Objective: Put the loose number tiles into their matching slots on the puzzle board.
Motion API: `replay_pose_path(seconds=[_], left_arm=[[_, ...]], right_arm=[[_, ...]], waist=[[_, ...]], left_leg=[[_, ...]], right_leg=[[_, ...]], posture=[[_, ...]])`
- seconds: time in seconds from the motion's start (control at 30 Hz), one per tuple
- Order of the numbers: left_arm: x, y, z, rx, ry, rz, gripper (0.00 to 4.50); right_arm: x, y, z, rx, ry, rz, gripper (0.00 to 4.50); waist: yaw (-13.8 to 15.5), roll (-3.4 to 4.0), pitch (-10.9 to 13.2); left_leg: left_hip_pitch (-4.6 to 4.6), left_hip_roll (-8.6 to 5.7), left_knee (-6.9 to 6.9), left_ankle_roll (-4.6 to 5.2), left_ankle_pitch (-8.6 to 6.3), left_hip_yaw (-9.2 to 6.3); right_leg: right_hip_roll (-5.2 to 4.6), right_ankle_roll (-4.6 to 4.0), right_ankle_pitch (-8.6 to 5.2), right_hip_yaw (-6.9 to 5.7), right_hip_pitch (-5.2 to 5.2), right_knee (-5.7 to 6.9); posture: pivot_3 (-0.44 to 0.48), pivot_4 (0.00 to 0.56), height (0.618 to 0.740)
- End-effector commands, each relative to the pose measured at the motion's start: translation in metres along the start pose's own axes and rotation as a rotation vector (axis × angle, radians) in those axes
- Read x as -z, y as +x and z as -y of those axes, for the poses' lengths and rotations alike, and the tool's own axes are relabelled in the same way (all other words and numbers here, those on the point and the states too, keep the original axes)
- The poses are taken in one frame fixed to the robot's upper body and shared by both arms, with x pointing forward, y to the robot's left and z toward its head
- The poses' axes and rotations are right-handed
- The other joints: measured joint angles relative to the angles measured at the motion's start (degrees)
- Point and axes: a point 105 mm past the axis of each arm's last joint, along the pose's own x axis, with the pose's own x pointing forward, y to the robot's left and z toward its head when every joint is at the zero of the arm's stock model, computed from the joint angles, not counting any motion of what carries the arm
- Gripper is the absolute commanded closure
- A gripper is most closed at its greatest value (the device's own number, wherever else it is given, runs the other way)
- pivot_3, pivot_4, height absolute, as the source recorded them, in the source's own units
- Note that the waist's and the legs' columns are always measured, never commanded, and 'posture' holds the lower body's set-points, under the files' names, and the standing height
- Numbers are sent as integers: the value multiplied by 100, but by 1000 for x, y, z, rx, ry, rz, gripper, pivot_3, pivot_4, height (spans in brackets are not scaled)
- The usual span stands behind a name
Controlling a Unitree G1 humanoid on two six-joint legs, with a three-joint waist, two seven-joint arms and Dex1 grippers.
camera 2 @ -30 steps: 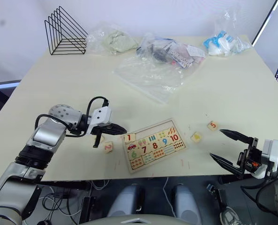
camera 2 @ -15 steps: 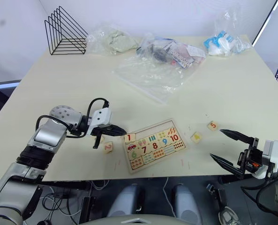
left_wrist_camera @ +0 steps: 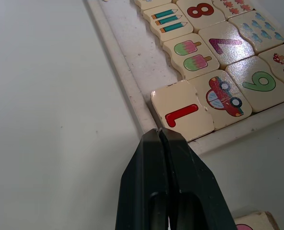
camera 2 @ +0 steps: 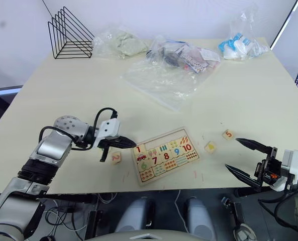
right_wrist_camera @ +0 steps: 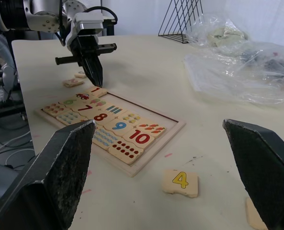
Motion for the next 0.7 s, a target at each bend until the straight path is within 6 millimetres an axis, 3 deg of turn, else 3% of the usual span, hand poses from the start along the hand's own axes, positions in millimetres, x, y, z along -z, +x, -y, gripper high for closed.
replay_pose_path(seconds=[0.03, 0.37, 0.53, 0.7], left_arm=[[-5, -1, 3, 9, 20, 15, 4437], [-1, -9, -7, -57, 5, 13, 4437], [-5, -23, -17, -155, -50, 71, 4437], [-2, -40, -14, -255, -134, 157, 4437]], right_arm=[[-7, -5, 3, 9, -31, 3, 0], [-3, -7, 3, 15, -21, -3, 0], [0, -9, 4, 24, -4, -5, 0], [8, -14, 12, 94, 59, -22, 0]], waist=[[0, 0, 0], [-1, 0, 0], [-4, 0, 0], [-16, 1, 0]], left_leg=[[0, 0, 0, 0, 0, 0], [0, 0, 0, 0, 0, -1], [0, 0, 0, 0, 0, -2], [1, 3, -2, 0, 0, -11]], right_leg=[[0, 0, 0, 0, 0, 0], [0, 0, 0, -1, 0, 1], [0, 0, 0, -1, 0, 0], [0, 0, 0, 0, 0, 0]], posture=[[0, 150, 740], [0, 150, 740], [0, 150, 740], [0, 150, 740]])
